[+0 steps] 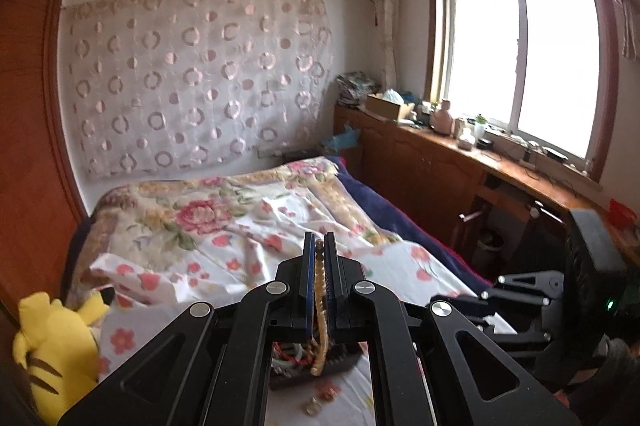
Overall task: Organize jewelry
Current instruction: 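Lift the pearl necklace high above the box with the left gripper, then lower the pearl necklace into the box with the left gripper while the right gripper lowers the brown beads in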
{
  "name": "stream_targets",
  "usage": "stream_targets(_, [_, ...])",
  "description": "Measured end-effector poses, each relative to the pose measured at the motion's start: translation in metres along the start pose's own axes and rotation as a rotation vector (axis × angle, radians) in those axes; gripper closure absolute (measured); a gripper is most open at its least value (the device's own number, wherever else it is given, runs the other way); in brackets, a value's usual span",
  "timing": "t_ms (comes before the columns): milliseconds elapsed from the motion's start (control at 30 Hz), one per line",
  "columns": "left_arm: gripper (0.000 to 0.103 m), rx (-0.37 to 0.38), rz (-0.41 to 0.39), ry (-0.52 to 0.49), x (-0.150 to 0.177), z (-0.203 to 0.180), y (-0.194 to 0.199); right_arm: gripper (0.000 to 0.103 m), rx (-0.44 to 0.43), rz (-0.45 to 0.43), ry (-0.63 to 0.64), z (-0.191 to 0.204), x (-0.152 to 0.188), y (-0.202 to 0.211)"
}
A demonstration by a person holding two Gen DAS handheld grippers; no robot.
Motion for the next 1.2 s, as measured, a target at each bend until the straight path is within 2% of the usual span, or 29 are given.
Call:
stream_targets(100, [0.099,-0.028,0.001,0.004,-0.013,0.007,-0.012,0.088,0.003,0.014,-0.009,-0.007,-0.004,-0.011])
stream_targets(167, [0.099,-0.02,0.002,0.015,-0.018,0.011,-0.02,0.088,0.0,0.021,-0.019,-0.011,-0.007,-0.017])
stream_targets(333, [0.099,-0.049,0.048,0.036,-0.008,0.025,-0.048,0.088,-0.01,0.03,-0.018,-0.013,-0.015,-0.033])
stream_targets(633, [0.099,-0.08,0.164,0.073,0.057,0.061,-0.091,0.088,-0.024,0.051,-0.04,-0.016,-0.023,-0.069])
stream_targets(900, [0.098,-0.107,0.195,0.066,0.09,0.081,-0.091,0.088,-0.038,0.112,-0.055,-0.011,-0.012,-0.113])
stream_targets(1000, [0.093,-0.125,0.175,0.047,0.097,0.085,-0.084,0.088,-0.034,0.133,-0.059,-0.009,-0.006,-0.124])
stream_targets(1100, [0.075,-0.115,0.168,0.042,0.104,0.086,-0.077,0.088,-0.036,0.148,-0.062,-0.006,-0.003,-0.131])
stream_targets(1200, [0.069,-0.112,0.166,0.031,0.114,0.086,-0.07,0.087,-0.034,0.149,-0.072,-0.005,-0.001,-0.133])
Point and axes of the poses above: each gripper's, at about its wrist camera, not at the fingertips, and y roughly against the way its jaws point, z to its left, x to its underside, the point moved 4 cm from there along -y, roughly the way its jaws point, and after that the axes turned 13 degrees about y, right-handed, at the moved point
